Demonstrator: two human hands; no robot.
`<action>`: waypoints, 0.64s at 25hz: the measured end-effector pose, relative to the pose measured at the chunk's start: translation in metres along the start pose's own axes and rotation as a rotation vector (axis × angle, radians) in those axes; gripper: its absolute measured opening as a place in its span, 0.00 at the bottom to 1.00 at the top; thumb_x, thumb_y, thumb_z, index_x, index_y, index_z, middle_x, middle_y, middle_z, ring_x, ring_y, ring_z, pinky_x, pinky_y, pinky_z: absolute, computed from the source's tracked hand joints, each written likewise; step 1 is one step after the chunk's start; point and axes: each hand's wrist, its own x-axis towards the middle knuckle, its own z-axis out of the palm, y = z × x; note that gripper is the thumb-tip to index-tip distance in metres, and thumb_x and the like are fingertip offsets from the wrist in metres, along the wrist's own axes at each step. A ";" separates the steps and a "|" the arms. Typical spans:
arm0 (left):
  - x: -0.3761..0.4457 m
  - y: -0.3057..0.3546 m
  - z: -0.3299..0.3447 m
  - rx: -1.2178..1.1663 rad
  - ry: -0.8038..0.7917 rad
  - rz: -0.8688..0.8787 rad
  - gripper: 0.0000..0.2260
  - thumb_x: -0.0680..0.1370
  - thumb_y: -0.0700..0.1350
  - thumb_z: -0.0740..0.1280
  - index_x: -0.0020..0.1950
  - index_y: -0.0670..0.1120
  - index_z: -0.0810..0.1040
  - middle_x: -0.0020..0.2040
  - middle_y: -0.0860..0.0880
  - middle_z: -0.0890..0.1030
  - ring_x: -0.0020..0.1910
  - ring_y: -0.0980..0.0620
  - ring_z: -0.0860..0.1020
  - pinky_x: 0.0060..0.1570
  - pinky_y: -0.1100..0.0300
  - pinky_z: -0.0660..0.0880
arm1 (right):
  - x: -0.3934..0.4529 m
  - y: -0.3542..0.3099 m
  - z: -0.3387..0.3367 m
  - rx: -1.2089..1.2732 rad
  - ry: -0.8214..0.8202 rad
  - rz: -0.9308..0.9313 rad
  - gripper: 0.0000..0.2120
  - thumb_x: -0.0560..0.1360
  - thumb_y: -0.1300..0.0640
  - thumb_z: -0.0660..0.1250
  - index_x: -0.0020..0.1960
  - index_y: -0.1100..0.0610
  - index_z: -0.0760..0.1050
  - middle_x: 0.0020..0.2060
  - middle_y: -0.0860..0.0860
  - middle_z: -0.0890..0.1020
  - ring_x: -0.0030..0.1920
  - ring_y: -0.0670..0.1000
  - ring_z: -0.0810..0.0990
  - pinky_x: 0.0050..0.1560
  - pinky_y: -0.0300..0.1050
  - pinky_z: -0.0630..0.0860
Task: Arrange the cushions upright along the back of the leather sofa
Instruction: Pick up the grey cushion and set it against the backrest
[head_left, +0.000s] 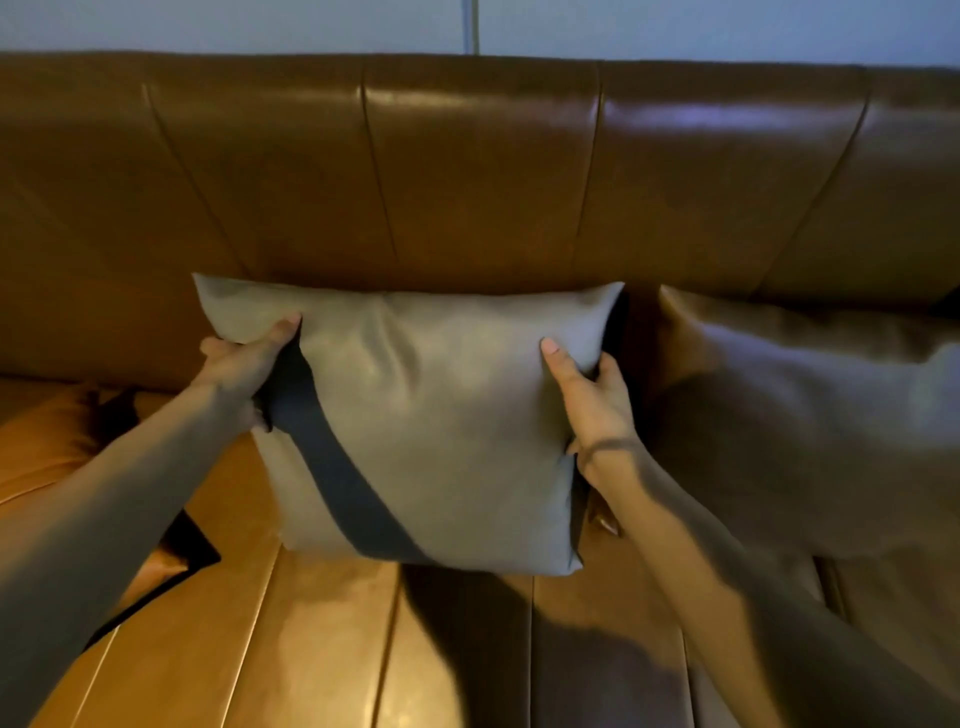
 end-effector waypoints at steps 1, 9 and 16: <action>-0.004 0.003 0.000 -0.019 -0.008 0.031 0.42 0.72 0.57 0.74 0.77 0.50 0.51 0.76 0.44 0.61 0.75 0.35 0.60 0.66 0.27 0.62 | -0.002 -0.002 -0.002 0.000 0.023 -0.023 0.27 0.71 0.45 0.74 0.66 0.51 0.72 0.57 0.48 0.81 0.57 0.51 0.81 0.63 0.55 0.77; -0.021 -0.013 0.023 -0.229 -0.061 0.105 0.44 0.72 0.57 0.74 0.77 0.53 0.50 0.72 0.48 0.67 0.70 0.42 0.67 0.64 0.38 0.68 | 0.000 -0.002 -0.021 0.039 0.024 -0.057 0.30 0.72 0.44 0.72 0.71 0.46 0.66 0.61 0.47 0.77 0.62 0.53 0.77 0.66 0.58 0.73; -0.023 -0.014 0.026 -0.282 -0.063 0.168 0.41 0.71 0.56 0.75 0.77 0.53 0.54 0.60 0.53 0.72 0.59 0.49 0.72 0.63 0.46 0.71 | -0.006 -0.007 -0.025 0.037 0.083 -0.155 0.26 0.76 0.48 0.69 0.71 0.53 0.68 0.61 0.50 0.78 0.63 0.52 0.77 0.67 0.54 0.72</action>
